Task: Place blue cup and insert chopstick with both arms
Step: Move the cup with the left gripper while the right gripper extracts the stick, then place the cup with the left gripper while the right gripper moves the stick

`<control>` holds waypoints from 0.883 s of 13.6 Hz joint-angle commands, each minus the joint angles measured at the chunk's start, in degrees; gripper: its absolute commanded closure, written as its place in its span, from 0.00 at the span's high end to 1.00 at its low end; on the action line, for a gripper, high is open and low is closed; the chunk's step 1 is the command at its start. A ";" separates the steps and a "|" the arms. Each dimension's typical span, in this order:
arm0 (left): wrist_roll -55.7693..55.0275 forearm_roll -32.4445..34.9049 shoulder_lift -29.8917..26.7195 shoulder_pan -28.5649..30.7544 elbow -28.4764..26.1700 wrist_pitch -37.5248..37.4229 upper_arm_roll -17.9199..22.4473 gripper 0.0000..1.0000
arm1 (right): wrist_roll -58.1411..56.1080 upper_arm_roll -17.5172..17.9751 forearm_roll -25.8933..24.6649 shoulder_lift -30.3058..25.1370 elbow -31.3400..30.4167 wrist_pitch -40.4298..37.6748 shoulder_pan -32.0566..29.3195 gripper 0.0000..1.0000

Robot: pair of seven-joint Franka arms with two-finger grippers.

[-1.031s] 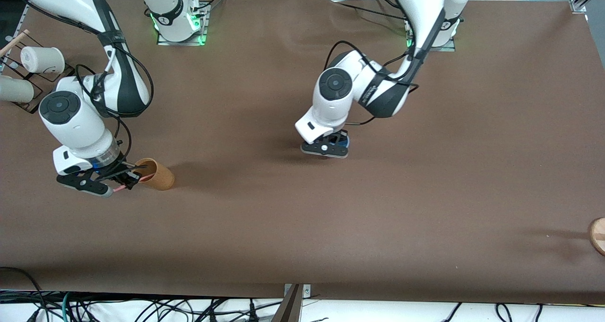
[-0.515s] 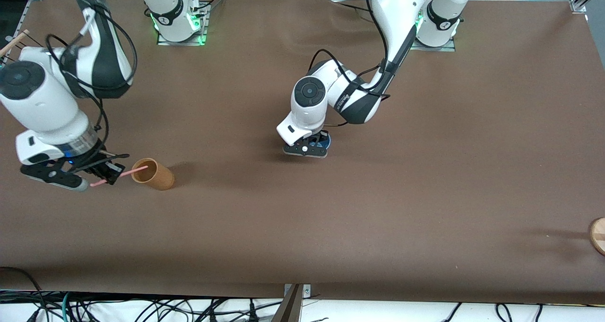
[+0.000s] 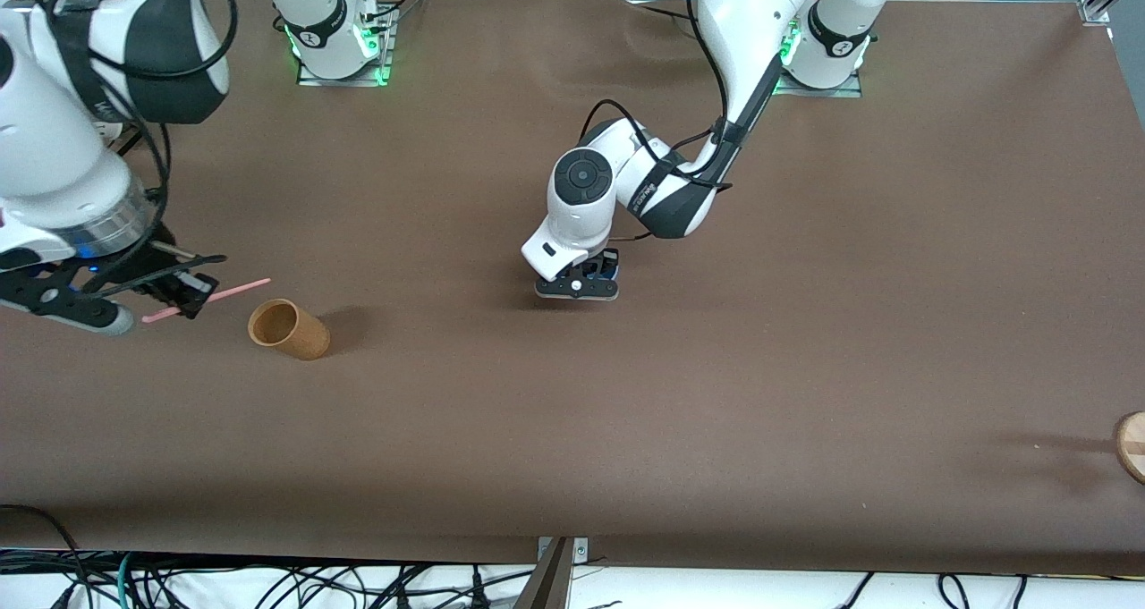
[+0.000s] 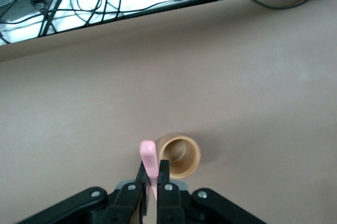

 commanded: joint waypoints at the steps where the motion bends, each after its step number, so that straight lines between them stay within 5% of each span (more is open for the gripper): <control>1: -1.07 -4.18 -3.20 -0.59 1.24 -2.17 0.73 1.00 | 8.79 0.17 -0.73 0.84 1.70 -1.88 2.58 0.02; 7: -0.28 -4.47 -13.48 5.20 1.24 -12.72 0.82 1.00 | 17.34 0.34 -0.46 0.49 1.79 -3.46 4.96 0.00; 12: 2.08 -5.08 -20.87 17.58 1.07 -17.89 0.64 1.00 | 37.35 3.42 -1.25 1.80 1.79 -3.37 10.83 0.00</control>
